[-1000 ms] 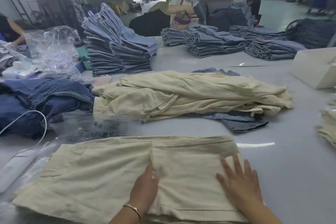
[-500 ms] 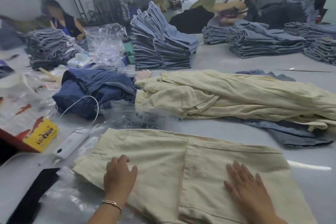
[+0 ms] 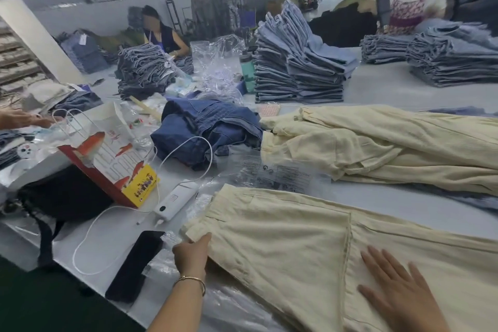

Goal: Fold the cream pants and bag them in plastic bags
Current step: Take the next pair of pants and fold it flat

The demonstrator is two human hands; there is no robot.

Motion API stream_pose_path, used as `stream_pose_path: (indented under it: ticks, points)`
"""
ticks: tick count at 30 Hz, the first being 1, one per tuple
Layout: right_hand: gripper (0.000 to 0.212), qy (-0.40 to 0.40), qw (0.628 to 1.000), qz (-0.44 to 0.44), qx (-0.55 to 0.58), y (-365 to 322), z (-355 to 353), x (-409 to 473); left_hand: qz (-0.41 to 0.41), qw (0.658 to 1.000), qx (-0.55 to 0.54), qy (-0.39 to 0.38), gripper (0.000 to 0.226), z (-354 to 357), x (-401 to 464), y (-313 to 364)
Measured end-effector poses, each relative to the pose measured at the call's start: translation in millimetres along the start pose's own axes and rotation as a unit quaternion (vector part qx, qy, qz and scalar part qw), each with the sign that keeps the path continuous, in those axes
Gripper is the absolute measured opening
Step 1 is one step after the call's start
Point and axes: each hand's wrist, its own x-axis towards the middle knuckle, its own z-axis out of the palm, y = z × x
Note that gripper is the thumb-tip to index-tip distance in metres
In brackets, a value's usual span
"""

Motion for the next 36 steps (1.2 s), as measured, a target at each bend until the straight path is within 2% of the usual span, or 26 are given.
stream_pose_path:
  ticks: [5, 9, 14, 16, 17, 18, 20, 22, 23, 25, 26, 27, 28, 29, 30, 32, 33, 34, 35, 36]
  points:
    - [0.08, 0.012, 1.0, -0.005, 0.023, -1, 0, -3, -0.026, 0.999, 0.001, -0.023, 0.043, 4, 13, 0]
    - [0.08, 0.028, 0.999, -0.009, 0.037, 2, 1, -2, 0.062, 0.996, 0.053, 0.032, 0.033, 10, -12, 16]
    - [0.071, 0.0, 0.993, -0.028, 0.117, 7, -9, -5, 0.17, 0.983, -0.048, -0.044, 0.031, 28, -75, 48]
    - [0.064, -0.002, 0.973, -0.016, 0.232, 13, -21, -6, 0.257, 0.965, -0.033, -0.036, 0.03, 36, -116, 56]
    - [0.06, 0.004, 0.943, 0.004, 0.333, 18, -29, -7, 0.307, 0.951, -0.022, -0.029, 0.034, 40, -138, 58]
    - [0.055, 0.002, 0.89, 0.031, 0.454, 24, -41, -11, 0.357, 0.934, -0.012, -0.027, 0.041, 45, -161, 59]
    - [0.063, -0.029, 0.746, 0.072, 0.661, 38, -67, -17, 0.455, 0.889, 0.005, -0.048, 0.062, 57, -206, 56]
    - [0.075, -0.055, 0.621, 0.069, 0.779, 58, -87, -25, 0.54, 0.836, 0.042, -0.083, 0.077, 70, -252, 50]
    - [0.075, -0.07, 0.562, 0.054, 0.822, 71, -95, -29, 0.585, 0.803, 0.058, -0.098, 0.077, 76, -273, 43]
    - [0.08, -0.097, 0.478, 0.0, 0.873, 100, -104, -44, 0.662, 0.726, 0.105, -0.153, 0.072, 95, -307, 22]
    - [0.082, -0.101, 0.448, -0.018, 0.888, 115, -105, -53, 0.669, 0.692, 0.158, -0.221, 0.072, 107, -323, 8]
    - [0.079, -0.106, 0.435, -0.023, 0.894, 126, -104, -63, 0.629, 0.674, 0.226, -0.315, 0.069, 121, -337, -5]
    - [0.069, -0.106, 0.445, -0.012, 0.889, 136, -99, -72, 0.564, 0.66, 0.299, -0.396, 0.062, 134, -349, -16]
    - [0.058, -0.101, 0.474, 0.0, 0.875, 146, -90, -80, 0.498, 0.652, 0.347, -0.454, 0.052, 148, -355, -30]
    - [0.055, -0.082, 0.513, 0.029, 0.854, 154, -80, -88, 0.47, 0.631, 0.38, -0.486, 0.046, 161, -355, -41]
    - [0.059, -0.045, 0.598, 0.067, 0.798, 163, -64, -100, 0.508, 0.56, 0.44, -0.485, 0.044, 168, -347, -54]
    - [0.058, -0.018, 0.637, 0.088, 0.765, 165, -61, -101, 0.527, 0.538, 0.466, -0.465, 0.046, 168, -340, -54]
    - [0.054, 0.003, 0.672, 0.12, 0.731, 168, -62, -101, 0.534, 0.544, 0.48, -0.434, 0.048, 165, -332, -53]
    - [0.05, 0.018, 0.695, 0.15, 0.703, 173, -66, -100, 0.535, 0.568, 0.484, -0.394, 0.05, 161, -321, -50]
    - [0.047, 0.023, 0.703, 0.162, 0.692, 181, -68, -97, 0.53, 0.593, 0.489, -0.358, 0.052, 156, -309, -48]
